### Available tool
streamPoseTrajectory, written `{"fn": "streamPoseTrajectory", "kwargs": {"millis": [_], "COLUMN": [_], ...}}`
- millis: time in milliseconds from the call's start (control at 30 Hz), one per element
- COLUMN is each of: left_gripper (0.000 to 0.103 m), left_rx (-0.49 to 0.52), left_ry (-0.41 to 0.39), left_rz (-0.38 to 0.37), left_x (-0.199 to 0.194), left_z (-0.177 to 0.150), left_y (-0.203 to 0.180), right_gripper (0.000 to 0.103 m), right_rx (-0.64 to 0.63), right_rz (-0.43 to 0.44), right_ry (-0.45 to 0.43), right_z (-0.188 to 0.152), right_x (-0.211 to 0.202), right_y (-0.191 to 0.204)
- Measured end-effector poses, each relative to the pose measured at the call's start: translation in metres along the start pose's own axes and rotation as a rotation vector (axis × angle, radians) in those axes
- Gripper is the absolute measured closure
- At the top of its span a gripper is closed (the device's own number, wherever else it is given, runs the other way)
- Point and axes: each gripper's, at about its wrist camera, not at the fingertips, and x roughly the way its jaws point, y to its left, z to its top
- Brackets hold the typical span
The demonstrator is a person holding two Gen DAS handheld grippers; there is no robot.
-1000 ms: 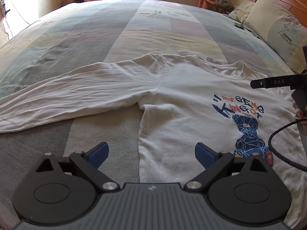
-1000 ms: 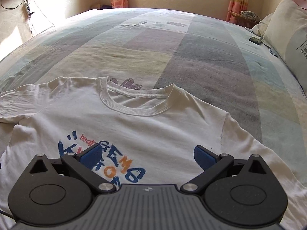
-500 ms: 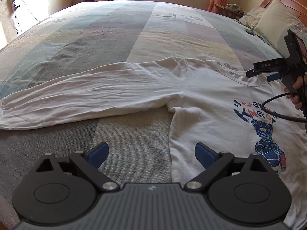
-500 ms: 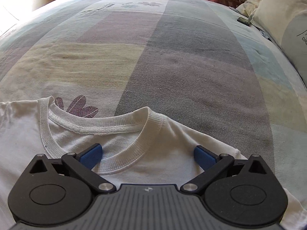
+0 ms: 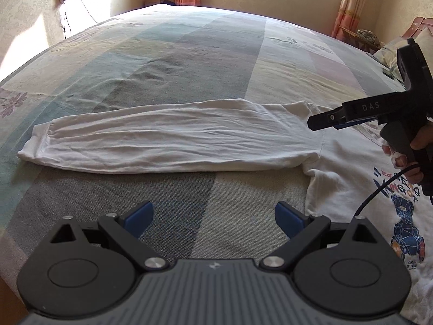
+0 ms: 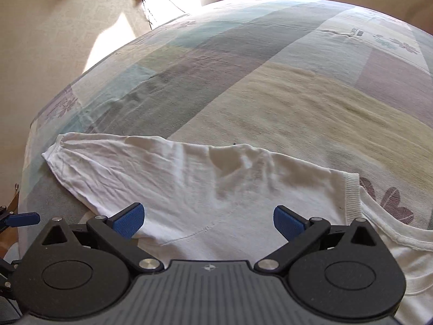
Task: Fold clothes
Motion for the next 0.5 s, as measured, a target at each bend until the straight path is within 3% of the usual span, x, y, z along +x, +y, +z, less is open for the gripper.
{"fn": "streamPoseTrajectory", "kwargs": {"millis": [133,200,333,500], "left_gripper": [0.007,0.007,0.006,0.007], "left_rx": [-0.043,-0.065,-0.106,-0.144], "left_ry": [0.003,0.003,-0.006,-0.021], "left_rz": [0.011,0.015,0.021,0.043], "left_x": [0.004,0.006,0.008,0.008], "left_z": [-0.002,-0.003,-0.003,-0.004], "left_y": [0.018,0.027,0.041,0.054], "right_gripper": [0.0,0.0,0.0,0.0], "right_rx": [0.049,0.037,-0.003,0.025], "right_rz": [0.02,0.018,-0.027,-0.079], "right_ry": [0.026,-0.009,-0.046,-0.023], "right_z": [0.012,0.017,0.034,0.052], "right_x": [0.038,0.051,0.068,0.069], "right_y": [0.0,-0.003,-0.006,-0.004]}}
